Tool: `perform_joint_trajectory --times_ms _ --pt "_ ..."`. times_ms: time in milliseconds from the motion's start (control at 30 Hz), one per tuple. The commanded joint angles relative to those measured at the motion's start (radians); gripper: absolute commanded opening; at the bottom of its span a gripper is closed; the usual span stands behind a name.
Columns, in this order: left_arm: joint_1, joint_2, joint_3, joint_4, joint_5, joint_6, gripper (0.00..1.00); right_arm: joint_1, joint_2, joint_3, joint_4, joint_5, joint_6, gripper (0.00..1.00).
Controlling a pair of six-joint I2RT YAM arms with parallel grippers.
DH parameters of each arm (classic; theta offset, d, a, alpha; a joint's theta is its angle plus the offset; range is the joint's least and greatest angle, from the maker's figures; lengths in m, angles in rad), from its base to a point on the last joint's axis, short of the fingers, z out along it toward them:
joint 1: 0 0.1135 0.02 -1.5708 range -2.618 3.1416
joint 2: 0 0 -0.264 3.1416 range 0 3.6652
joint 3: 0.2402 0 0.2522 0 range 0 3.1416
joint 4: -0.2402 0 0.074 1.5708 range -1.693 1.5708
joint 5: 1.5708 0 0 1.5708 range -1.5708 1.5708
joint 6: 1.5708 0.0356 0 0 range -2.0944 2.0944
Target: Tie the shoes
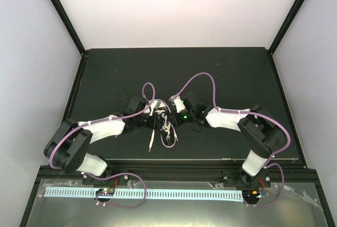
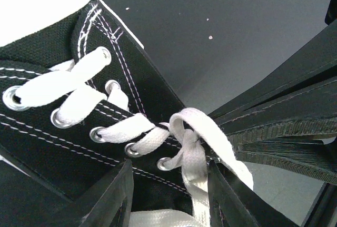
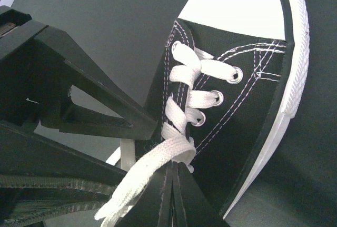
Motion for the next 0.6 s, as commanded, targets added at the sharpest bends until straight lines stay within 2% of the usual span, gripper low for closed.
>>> perform_joint_trajectory --times_ms 0,567 --pt "0.008 0.006 0.035 0.036 0.021 0.002 0.4 0.003 0.012 0.023 -0.006 -0.012 -0.016 0.02" --pt "0.007 0.028 0.06 0.046 0.034 0.012 0.11 0.003 0.012 0.025 -0.012 -0.016 -0.022 0.02"
